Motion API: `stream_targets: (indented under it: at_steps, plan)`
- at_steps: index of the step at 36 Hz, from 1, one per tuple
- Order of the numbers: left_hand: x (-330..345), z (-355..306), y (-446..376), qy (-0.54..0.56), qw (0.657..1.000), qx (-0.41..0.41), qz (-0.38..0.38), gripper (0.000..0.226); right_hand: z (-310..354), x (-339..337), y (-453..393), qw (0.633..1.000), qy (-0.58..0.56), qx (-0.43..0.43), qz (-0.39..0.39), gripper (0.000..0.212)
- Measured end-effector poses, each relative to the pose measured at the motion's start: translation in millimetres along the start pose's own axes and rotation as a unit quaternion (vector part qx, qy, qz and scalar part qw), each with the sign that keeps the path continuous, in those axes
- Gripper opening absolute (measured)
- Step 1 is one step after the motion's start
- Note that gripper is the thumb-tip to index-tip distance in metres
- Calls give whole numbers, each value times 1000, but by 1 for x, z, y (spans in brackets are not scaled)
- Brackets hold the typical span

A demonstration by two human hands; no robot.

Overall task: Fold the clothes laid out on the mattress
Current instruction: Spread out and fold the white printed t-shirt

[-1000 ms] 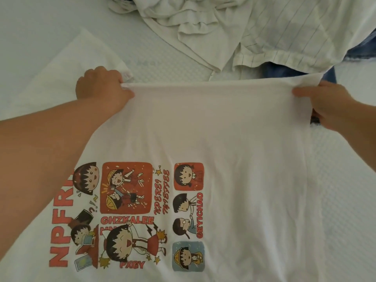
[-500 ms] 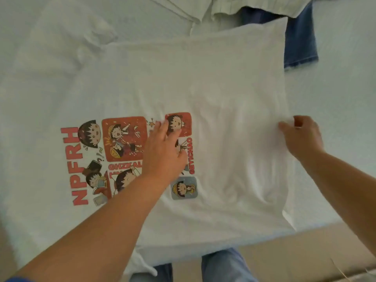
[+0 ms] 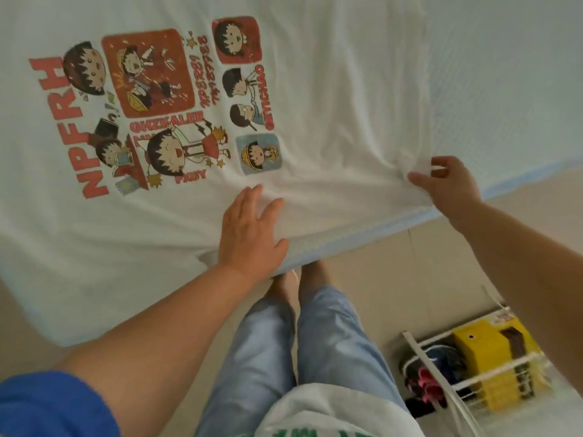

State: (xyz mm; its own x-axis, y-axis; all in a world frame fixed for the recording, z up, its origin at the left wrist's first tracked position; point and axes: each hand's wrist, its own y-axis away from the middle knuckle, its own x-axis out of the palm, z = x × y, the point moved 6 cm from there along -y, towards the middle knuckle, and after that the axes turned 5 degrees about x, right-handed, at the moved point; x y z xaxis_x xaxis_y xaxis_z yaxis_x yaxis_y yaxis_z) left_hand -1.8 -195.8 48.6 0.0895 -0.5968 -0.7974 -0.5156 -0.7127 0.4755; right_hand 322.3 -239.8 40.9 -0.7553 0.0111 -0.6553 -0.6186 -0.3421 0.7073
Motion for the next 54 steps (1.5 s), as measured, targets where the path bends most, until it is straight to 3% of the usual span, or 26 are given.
stream_targets:
  at_steps: [4, 9, 12, 15, 18, 22, 28, 33, 39, 43, 46, 54]
  plan:
    - [14, 5, 20, 6, 999, -35, -7, 66, -11, 0, 11, 998, 5, -19, -54, 47]
    - [30, 14, 33, 6, 998, -62, -11, 62, -24, 10, 15, 998, 52, -26, -14, 42]
    - [37, 18, 34, 1, 998, -60, -22, 60, -33, 8, 11, 995, 89, -34, -8, 19]
    - [37, 23, 29, 3, 996, -57, -64, 55, -46, 3, 6, 997, -72, 14, 26, 19]
    - [31, 31, 26, -9, 991, -71, -109, 50, -55, -5, 8, 964, -256, 57, 48, 15]
    - [22, 58, 37, -47, 977, -142, -154, 46, -59, -12, 8, 936, -345, 28, 61, 11]
    - [7, 79, 59, -74, 955, -218, -189, 36, -73, 2, 2, 976, -191, 12, 102, 20]
    - [-2, 90, 78, -90, 946, -213, -226, 34, -72, 8, -1, 983, -152, -4, 100, 23]
    - [-8, 89, 108, -19, 942, -193, -274, 27, -81, 2, 5, 991, -106, -25, 76, 12]
    - [5, 97, 119, -24, 957, -198, -209, 16, -90, 9, 9, 996, 27, -21, 85, 17]
    - [15, 102, 111, -24, 971, -187, -146, 21, -87, 12, 11, 994, 81, -20, 71, 21]
    - [2, 102, 114, -1, 979, -105, -174, 28, -51, 11, 9, 998, 34, -44, 37, 25]
